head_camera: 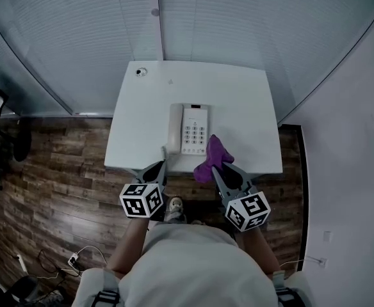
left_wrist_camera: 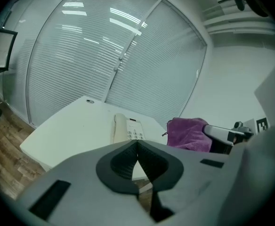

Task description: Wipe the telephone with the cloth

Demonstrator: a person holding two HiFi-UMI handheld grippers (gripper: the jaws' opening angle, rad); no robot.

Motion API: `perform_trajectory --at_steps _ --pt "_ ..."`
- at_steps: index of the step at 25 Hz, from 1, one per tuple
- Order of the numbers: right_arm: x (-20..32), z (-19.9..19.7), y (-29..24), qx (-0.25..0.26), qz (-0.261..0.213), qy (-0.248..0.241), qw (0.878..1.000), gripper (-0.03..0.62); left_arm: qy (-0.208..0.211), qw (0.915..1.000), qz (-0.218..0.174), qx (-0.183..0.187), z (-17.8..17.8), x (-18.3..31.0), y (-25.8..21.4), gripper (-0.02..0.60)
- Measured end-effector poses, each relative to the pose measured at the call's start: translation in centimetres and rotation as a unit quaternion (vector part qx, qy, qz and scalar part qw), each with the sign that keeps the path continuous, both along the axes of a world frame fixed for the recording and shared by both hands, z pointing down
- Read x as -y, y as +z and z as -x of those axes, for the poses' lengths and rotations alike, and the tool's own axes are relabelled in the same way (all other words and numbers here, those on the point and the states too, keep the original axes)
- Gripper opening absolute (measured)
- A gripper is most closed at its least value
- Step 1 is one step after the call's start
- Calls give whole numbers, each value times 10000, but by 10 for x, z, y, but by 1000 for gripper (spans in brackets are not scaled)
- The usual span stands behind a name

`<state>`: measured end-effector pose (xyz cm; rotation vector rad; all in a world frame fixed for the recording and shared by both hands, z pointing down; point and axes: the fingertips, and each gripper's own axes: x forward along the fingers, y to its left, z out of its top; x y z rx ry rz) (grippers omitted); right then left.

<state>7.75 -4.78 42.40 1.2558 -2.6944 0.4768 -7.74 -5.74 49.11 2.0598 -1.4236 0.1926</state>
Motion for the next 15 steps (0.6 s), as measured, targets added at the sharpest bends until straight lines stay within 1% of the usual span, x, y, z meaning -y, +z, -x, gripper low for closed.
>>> perform_trajectory --at_steps 5,9,15 --pt "-23 -10 -2 -23 -27 -158 9999 83 -26 10000 15 -14 -19 -23 -7 21" --pt "-35 -17 1 -13 11 -170 9999 83 19 10000 9 -21 -33 -39 -12 21" --pt "-49 -24 0 12 5 -175 9998 83 -3 10000 29 -95 -41 -58 -13 21"
